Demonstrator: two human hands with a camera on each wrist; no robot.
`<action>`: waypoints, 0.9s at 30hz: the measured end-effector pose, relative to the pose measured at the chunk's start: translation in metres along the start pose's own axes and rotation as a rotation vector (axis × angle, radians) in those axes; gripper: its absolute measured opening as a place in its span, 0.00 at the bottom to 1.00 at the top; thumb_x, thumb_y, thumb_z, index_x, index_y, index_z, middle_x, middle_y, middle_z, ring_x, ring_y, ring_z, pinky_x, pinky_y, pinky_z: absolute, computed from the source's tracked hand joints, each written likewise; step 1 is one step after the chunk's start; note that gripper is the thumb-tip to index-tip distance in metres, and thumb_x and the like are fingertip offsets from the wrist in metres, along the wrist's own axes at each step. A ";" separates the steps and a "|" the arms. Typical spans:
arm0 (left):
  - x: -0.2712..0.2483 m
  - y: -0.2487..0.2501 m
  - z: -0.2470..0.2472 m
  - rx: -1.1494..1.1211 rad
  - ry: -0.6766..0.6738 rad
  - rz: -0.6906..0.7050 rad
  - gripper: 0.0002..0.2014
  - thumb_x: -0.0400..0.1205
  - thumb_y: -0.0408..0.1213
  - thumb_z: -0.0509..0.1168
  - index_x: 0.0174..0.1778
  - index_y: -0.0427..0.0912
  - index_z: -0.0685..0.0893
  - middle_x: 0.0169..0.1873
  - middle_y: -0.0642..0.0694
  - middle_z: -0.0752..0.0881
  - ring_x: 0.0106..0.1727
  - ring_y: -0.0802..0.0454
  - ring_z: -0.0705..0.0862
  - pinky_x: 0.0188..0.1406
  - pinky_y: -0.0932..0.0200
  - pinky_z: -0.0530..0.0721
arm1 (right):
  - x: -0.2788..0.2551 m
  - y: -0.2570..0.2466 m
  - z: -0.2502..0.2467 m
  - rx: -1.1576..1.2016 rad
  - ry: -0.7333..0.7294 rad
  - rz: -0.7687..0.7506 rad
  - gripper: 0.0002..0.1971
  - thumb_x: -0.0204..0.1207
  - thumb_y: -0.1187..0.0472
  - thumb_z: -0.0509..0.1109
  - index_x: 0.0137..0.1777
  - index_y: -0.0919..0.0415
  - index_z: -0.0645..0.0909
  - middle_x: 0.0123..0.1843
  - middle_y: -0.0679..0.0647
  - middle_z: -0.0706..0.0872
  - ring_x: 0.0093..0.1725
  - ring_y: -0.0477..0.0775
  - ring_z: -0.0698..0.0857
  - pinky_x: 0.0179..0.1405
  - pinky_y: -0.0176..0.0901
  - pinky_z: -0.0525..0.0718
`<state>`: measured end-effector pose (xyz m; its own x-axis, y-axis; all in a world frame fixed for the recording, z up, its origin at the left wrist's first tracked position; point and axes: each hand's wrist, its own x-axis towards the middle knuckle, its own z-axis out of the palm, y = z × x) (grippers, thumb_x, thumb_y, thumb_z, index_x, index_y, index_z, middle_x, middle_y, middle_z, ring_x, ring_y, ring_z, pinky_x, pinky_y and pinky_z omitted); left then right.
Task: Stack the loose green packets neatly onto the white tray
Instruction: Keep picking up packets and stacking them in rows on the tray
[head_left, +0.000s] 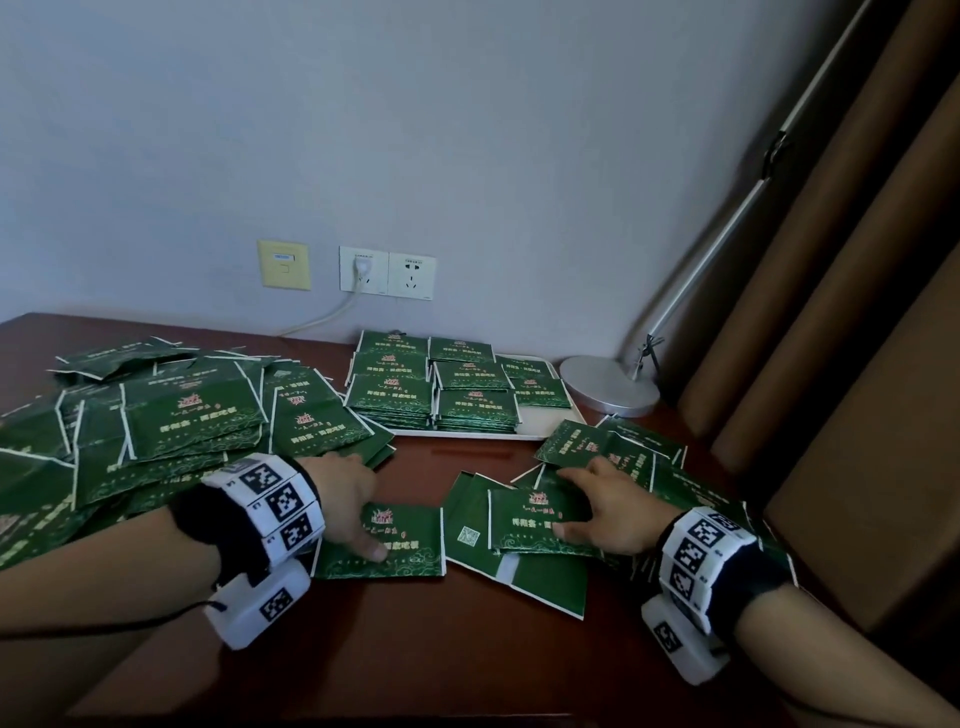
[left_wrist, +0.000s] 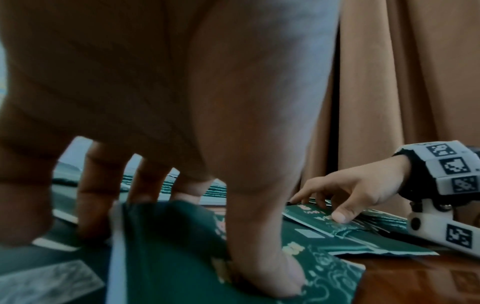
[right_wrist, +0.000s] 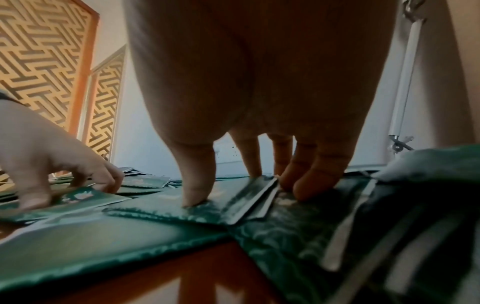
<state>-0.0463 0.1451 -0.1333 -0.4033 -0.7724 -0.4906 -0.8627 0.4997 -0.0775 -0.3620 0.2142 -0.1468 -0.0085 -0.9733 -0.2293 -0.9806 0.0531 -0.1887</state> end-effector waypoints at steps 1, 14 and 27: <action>0.001 -0.001 -0.001 -0.044 0.011 0.041 0.41 0.73 0.68 0.70 0.76 0.47 0.76 0.70 0.47 0.79 0.69 0.47 0.79 0.70 0.49 0.78 | 0.003 0.000 0.000 -0.017 -0.032 0.018 0.40 0.73 0.38 0.74 0.81 0.51 0.66 0.66 0.54 0.68 0.70 0.58 0.71 0.73 0.52 0.74; 0.039 -0.012 -0.105 -0.541 0.251 0.282 0.11 0.85 0.39 0.68 0.62 0.49 0.80 0.59 0.56 0.84 0.65 0.55 0.82 0.51 0.70 0.76 | 0.055 0.047 -0.074 0.854 0.143 -0.096 0.19 0.72 0.74 0.75 0.53 0.49 0.80 0.48 0.56 0.85 0.44 0.53 0.84 0.47 0.48 0.83; 0.261 0.042 -0.255 -0.869 0.415 0.071 0.07 0.83 0.29 0.69 0.57 0.37 0.85 0.50 0.41 0.89 0.46 0.46 0.91 0.43 0.51 0.93 | 0.214 0.107 -0.086 1.176 0.642 0.183 0.09 0.75 0.78 0.71 0.46 0.63 0.87 0.45 0.60 0.90 0.32 0.41 0.84 0.27 0.23 0.78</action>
<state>-0.2654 -0.1356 -0.0435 -0.3951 -0.9119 -0.1107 -0.6897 0.2149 0.6915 -0.4854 -0.0078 -0.1340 -0.5264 -0.8461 0.0833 -0.2113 0.0353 -0.9768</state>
